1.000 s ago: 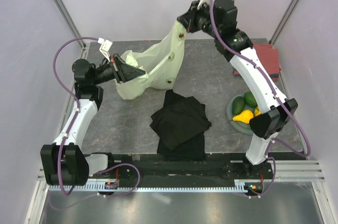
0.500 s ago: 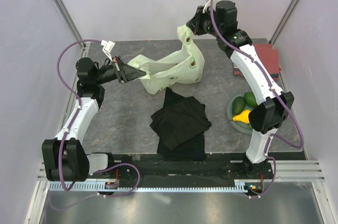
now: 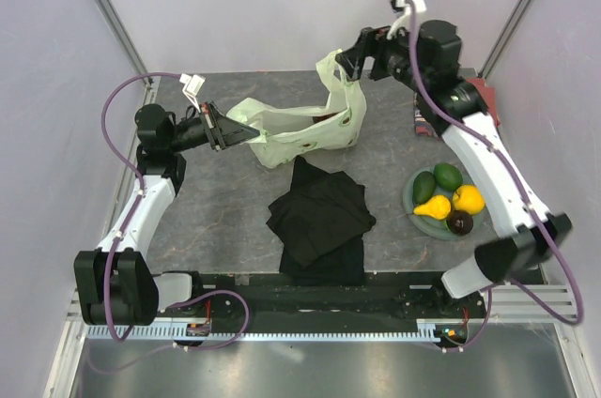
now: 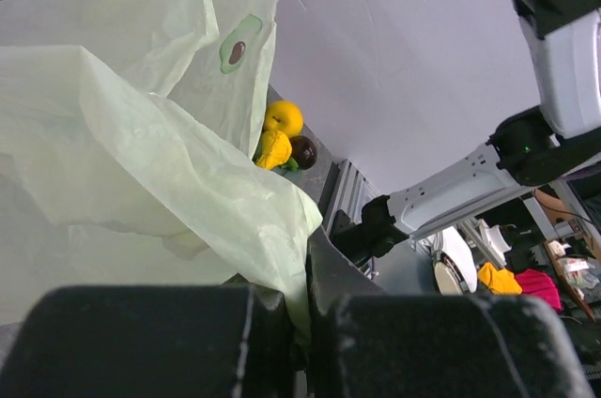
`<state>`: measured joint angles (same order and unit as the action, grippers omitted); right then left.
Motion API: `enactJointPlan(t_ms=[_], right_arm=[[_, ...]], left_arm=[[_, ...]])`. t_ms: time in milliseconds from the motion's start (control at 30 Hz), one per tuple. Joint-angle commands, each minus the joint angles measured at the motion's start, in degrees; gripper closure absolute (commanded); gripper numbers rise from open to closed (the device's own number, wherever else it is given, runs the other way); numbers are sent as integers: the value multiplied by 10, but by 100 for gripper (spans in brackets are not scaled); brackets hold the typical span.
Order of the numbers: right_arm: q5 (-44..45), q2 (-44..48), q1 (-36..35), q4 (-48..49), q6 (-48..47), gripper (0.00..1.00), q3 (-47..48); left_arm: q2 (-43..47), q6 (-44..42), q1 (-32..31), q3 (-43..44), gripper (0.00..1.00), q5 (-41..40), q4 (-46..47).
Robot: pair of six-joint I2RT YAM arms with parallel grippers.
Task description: Place the fruits into the plastic bag
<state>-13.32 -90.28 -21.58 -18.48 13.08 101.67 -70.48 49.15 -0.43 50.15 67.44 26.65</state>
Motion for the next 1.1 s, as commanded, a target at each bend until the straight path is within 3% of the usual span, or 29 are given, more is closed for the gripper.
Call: enactJointPlan(t_ms=[0, 167, 267, 367, 467, 667, 933, 1067], right_arm=[[13, 118, -1, 46, 6, 11, -80], [4, 204, -23, 59, 12, 17, -161], [3, 201, -87, 32, -7, 26, -159], [19, 140, -169, -4, -16, 31, -125], [21, 84, -201, -14, -14, 36, -103], [74, -15, -210, -40, 2, 42, -47], [133, -74, -208, -60, 5, 45, -9], [173, -135, -203, -97, -1, 47, 57]], left_arm=[[23, -27, 3, -6, 99, 1, 9], [24, -27, 3, -8, 98, -2, 6], [23, -27, 3, -7, 99, 1, 6], [23, -27, 3, -8, 98, 1, 4], [26, -29, 3, -8, 98, 3, 4], [33, -32, 3, -9, 98, 5, 3], [38, -30, 3, -8, 98, 9, 2], [36, -31, 2, -8, 98, 12, 2]])
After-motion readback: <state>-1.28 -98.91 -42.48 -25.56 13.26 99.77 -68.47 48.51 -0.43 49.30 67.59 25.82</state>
